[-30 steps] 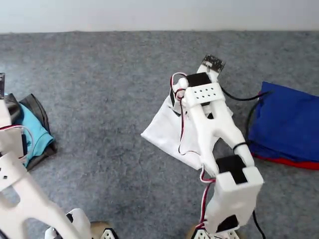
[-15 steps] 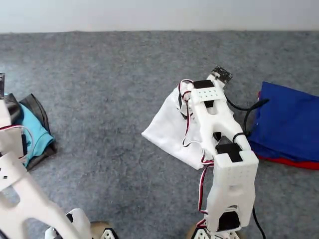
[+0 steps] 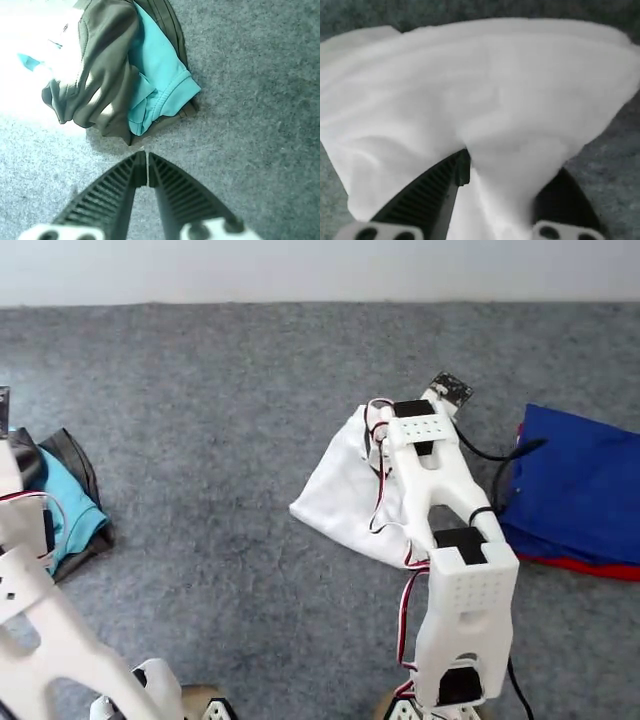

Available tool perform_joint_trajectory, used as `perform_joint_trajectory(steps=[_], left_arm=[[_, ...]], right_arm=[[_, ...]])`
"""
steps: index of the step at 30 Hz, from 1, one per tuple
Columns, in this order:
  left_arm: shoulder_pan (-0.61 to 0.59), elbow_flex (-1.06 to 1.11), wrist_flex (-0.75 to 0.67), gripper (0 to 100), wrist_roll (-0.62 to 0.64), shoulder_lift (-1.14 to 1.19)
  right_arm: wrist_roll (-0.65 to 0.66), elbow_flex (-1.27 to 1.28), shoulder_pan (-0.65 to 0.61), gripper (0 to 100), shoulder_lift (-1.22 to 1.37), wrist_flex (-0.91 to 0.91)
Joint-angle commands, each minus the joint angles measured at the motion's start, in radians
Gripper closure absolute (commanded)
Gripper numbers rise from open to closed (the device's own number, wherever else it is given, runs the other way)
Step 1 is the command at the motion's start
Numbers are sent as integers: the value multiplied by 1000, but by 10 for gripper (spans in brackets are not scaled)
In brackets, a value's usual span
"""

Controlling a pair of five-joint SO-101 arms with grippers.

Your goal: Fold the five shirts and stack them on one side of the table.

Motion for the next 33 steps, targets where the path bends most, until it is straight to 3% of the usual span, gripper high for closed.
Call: perform_joint_trajectory(steps=[1, 10, 18, 23, 33], left_arm=[[-6, -4, 5, 985, -6, -29], [-6, -4, 5, 985, -6, -28], [-6, -4, -2, 985, -6, -21], [-5, -2, -2, 985, 0, -21], [-5, -2, -2, 985, 0, -21]], right_arm=[[12, -11, -2, 980, 15, -8], [226, -75, 44, 988, -145, 203], [649, -147, 246, 989, -478, 344], [841, -147, 361, 989, -613, 364], [1022, -149, 559, 989, -707, 282]])
